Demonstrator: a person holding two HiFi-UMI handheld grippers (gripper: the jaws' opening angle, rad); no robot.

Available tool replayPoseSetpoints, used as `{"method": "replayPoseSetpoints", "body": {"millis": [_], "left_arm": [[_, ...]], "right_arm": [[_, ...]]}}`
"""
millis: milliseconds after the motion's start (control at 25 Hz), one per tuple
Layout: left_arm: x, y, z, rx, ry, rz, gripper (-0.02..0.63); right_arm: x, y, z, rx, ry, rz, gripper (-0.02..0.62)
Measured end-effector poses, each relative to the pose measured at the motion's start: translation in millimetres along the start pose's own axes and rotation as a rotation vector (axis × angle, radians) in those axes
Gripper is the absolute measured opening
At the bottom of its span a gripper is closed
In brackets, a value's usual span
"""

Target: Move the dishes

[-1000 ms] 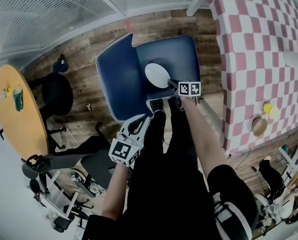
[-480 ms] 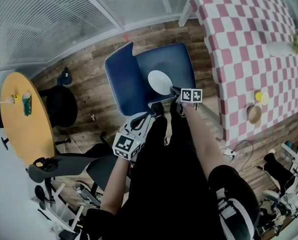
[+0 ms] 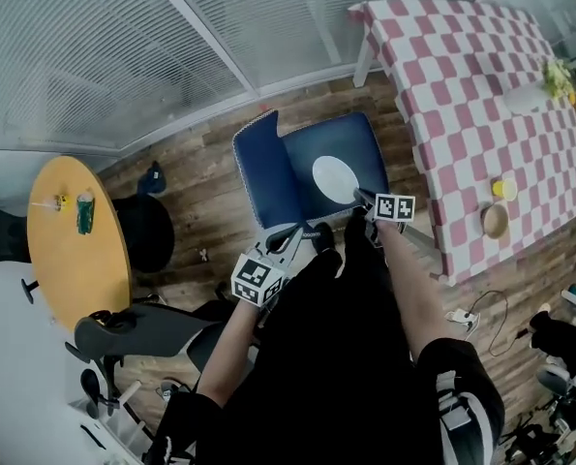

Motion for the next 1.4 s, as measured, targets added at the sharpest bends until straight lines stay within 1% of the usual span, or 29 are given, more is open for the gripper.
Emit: {"method": "replayPoseSetpoints", "body": {"millis": [80,200,400,760,880,1120,1240,1400], "left_arm": [[-6,-2,-4,0.010,0.005,0.005,0.021],[-10,-6,-11,0.030,0.011,0.013,0.021],[-4,-16,-25,0.047,0.002,-0.011,0.021],[18,-25,-82,0.083,-0.004,-0.008,0.021],[35,-29,-110,0.081,-0.022,-0.009,0.021],[78,-48,-189,0.053,-0.047,-0.048,0.021],[101,-57,-236,0.046,-0.036,-0.065,0.021],[126,-63,-290,0.055,-0.002,-0.074,0.021]], "right_arm": [[-13,5,8,-0.010,-0.013,0.003,0.029],[-30,11,12,0.009,-0.032,-0.005,0.029],[-59,15,6,0.045,-0.056,-0.049,0.029],[-109,25,-11,0.037,-0.111,-0.065,0.029],[-138,22,-23,0.047,-0.140,-0.075,0.029],[-215,7,-52,0.031,-0.188,-0.102,0.029],[-258,0,-70,0.024,-0.201,-0.114,0.029],[-308,-5,-97,0.029,-0.214,-0.143,0.029]]}}
Point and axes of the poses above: the fingertips, and each gripper's own axes: x forward along the fingers, z to its left, y out of its underside, the point moved 4 cm from there along -x, backward along the fingers, and after that the axes turned 11 degrees about x, right-handed, at the moved point
